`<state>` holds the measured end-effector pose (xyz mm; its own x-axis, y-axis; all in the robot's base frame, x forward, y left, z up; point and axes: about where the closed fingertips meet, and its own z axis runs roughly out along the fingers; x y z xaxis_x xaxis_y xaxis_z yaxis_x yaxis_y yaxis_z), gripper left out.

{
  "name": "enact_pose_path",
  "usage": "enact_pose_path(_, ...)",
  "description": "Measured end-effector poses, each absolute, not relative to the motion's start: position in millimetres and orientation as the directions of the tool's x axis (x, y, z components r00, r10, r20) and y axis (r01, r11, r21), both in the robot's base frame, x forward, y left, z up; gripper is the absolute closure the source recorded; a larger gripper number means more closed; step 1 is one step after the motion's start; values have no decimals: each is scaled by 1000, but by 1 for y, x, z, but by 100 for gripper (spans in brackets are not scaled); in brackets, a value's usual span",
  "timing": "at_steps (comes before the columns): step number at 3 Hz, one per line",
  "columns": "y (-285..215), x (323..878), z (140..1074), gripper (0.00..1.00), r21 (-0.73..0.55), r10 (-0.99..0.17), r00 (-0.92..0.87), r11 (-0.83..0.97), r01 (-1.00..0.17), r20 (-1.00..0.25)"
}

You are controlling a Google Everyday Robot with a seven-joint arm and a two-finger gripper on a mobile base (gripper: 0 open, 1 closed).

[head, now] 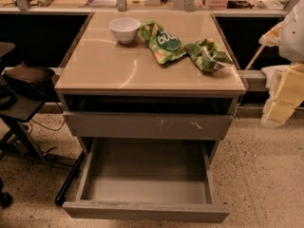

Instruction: Close middle drawer

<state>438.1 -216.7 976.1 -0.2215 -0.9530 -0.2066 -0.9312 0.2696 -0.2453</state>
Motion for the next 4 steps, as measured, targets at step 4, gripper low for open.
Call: enact_pose_path(4, -225, 382, 776, 0, -88, -823, -323, 407, -909, -468)
